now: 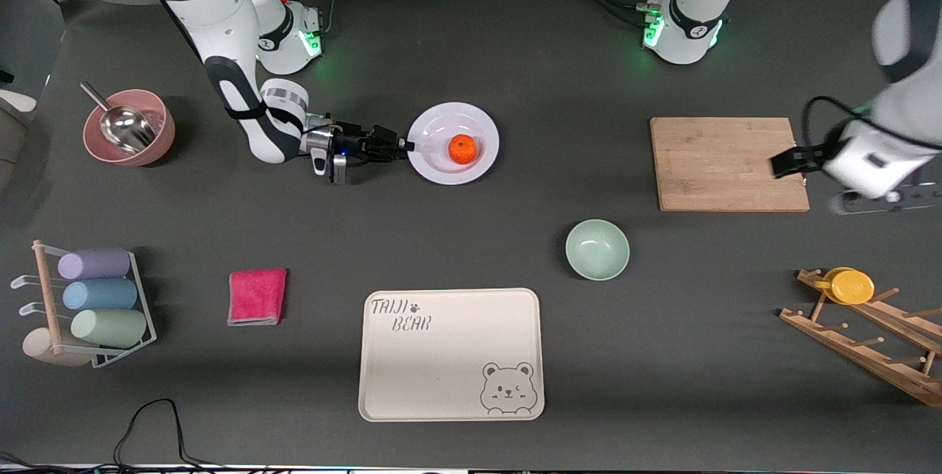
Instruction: Place orange and plate with both arms
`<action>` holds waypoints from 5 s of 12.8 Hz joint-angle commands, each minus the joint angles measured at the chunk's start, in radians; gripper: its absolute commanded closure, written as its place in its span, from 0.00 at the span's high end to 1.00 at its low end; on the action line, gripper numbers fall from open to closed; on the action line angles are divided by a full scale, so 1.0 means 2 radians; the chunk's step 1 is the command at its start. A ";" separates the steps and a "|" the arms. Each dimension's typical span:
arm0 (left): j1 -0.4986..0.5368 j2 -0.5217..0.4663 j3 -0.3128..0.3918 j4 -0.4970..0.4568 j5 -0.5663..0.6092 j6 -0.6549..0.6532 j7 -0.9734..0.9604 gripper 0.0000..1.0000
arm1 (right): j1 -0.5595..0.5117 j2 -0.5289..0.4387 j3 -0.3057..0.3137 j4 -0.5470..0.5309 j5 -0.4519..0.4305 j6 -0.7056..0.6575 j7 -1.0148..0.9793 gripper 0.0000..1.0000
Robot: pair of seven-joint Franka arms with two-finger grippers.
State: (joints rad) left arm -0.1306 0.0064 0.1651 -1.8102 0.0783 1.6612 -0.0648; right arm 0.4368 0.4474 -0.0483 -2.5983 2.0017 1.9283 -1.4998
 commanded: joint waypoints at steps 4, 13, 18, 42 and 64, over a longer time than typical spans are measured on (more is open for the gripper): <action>0.087 -0.026 -0.065 0.021 -0.001 -0.057 0.025 1.00 | 0.001 0.022 0.003 0.011 0.015 -0.001 -0.038 0.00; 0.053 -0.052 -0.067 0.013 -0.003 -0.079 -0.009 1.00 | -0.015 -0.097 0.005 0.006 -0.008 -0.017 0.111 0.00; 0.055 -0.048 -0.070 0.030 -0.002 -0.101 -0.009 1.00 | -0.024 -0.155 0.004 0.022 -0.043 -0.014 0.207 0.00; 0.048 -0.042 -0.073 0.063 -0.002 -0.128 -0.011 1.00 | -0.069 0.341 -0.047 0.732 -0.108 0.063 0.432 0.00; 0.045 -0.039 -0.075 0.069 -0.005 -0.137 -0.011 1.00 | -0.137 0.154 -0.056 0.582 -0.428 0.003 0.547 1.00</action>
State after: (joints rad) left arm -0.0292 -0.0782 0.0103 -1.6937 0.0750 1.4228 -0.0782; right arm 0.1985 0.9192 -0.1656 -1.2792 1.2889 1.9858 -0.4432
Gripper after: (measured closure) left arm 0.000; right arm 0.070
